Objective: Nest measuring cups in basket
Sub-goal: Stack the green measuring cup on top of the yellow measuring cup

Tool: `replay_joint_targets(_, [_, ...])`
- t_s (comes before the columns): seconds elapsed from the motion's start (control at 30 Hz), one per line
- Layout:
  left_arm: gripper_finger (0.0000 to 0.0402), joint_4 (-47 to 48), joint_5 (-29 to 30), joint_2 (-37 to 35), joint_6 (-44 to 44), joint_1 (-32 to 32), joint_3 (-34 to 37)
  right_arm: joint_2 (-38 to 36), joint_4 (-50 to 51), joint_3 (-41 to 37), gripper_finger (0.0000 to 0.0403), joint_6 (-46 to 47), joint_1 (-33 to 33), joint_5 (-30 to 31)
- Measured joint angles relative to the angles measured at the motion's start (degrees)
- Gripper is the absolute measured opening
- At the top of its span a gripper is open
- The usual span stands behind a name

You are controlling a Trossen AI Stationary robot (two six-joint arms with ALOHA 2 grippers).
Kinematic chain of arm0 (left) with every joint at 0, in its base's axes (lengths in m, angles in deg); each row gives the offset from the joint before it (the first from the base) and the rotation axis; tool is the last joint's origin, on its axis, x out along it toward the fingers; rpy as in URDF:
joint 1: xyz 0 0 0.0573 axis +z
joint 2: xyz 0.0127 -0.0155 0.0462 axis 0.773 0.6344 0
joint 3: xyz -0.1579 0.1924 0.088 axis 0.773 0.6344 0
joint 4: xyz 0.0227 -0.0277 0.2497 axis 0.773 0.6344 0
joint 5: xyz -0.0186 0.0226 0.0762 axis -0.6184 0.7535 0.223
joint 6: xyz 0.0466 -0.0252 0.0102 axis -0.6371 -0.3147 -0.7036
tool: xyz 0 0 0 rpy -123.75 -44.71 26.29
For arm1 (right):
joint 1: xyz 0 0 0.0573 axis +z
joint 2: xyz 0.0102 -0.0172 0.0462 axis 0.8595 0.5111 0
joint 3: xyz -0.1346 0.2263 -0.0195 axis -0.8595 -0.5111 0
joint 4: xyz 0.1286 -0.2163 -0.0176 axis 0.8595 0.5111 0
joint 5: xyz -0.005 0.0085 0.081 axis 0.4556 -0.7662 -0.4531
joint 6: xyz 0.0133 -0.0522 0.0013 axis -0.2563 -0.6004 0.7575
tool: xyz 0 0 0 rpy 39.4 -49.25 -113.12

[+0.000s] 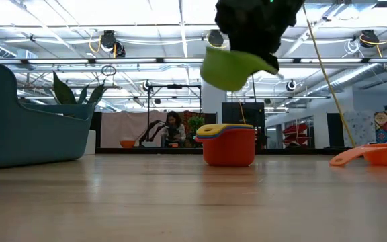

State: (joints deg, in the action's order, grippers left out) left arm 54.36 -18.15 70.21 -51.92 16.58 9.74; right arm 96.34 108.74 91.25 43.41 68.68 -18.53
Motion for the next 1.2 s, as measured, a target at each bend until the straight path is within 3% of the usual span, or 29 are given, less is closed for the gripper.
replay_joint_targets(0.4, [0.0093, 0.29, 0.0, 0.0, -0.31, 0.0, 0.0, 0.5, 2.34, -0.03, 0.0, -0.07, -5.67, -2.87])
replay_joint_targets(0.9, [0.0093, 0.62, 0.0, 0.0, 0.02, -0.05, 0.0, 5.81, 1.57, -0.25, 0.0, 0.64, -6.78, -6.08])
replay_joint_targets(1.2, [0.0093, 0.94, -0.01, 0.0, 0.42, -0.04, 0.0, 5.81, 0.97, -0.25, 0.0037, 0.5, -6.81, -7.46])
